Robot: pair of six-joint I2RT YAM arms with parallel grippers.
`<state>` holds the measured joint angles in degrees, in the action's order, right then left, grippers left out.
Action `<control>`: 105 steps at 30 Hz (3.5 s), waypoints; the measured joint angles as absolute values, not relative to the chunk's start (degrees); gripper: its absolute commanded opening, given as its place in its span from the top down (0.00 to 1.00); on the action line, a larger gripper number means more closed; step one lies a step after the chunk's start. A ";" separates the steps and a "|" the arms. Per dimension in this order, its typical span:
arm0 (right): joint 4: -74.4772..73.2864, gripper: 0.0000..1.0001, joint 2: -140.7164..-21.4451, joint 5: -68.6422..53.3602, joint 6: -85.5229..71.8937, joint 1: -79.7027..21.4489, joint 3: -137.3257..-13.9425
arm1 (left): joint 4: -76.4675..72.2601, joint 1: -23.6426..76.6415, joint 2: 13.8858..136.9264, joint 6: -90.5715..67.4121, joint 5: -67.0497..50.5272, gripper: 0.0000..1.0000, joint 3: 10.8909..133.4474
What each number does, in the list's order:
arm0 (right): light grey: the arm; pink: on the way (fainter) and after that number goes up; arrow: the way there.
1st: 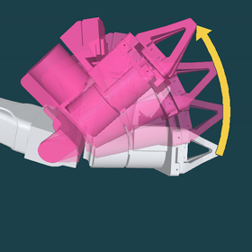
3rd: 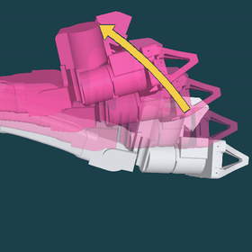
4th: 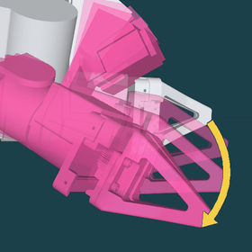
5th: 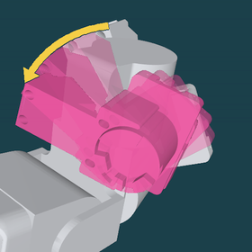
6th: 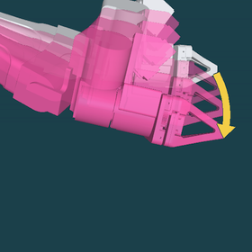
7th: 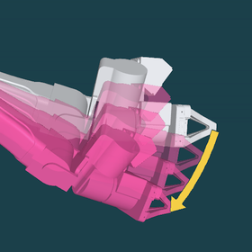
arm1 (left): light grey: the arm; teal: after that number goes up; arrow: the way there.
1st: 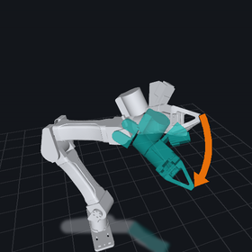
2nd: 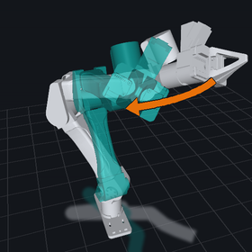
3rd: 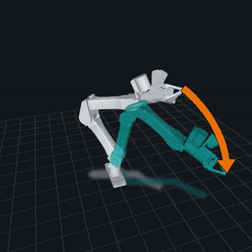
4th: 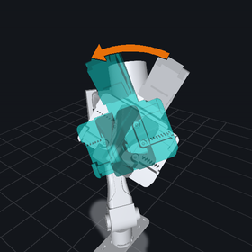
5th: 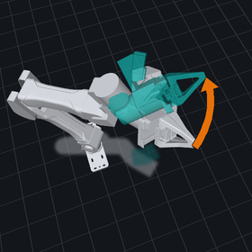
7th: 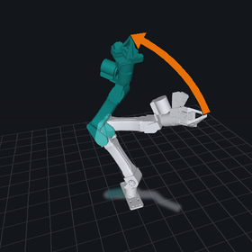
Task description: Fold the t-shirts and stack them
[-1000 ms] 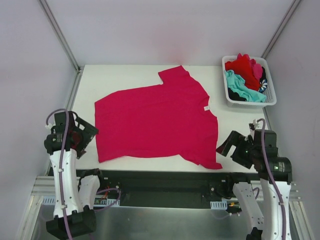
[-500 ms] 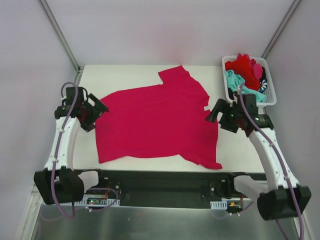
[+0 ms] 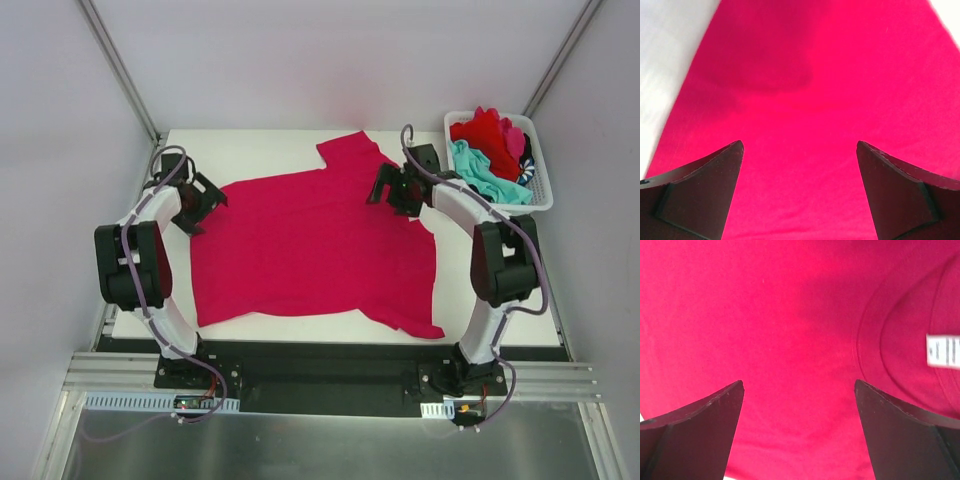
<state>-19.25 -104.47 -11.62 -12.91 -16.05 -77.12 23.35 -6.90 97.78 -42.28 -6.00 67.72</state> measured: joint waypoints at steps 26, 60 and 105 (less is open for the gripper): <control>-15.38 0.04 -118.63 -8.21 -14.85 -15.99 -87.37 | 14.87 -12.36 128.95 -39.88 -9.58 0.12 100.62; -34.17 0.09 -62.46 -7.40 -17.74 -21.58 -49.65 | 21.23 23.22 59.18 -55.16 -11.44 0.39 54.04; -42.98 0.09 -52.80 -4.19 -16.36 -19.97 -43.70 | 25.87 70.48 99.02 -96.55 13.96 0.75 60.77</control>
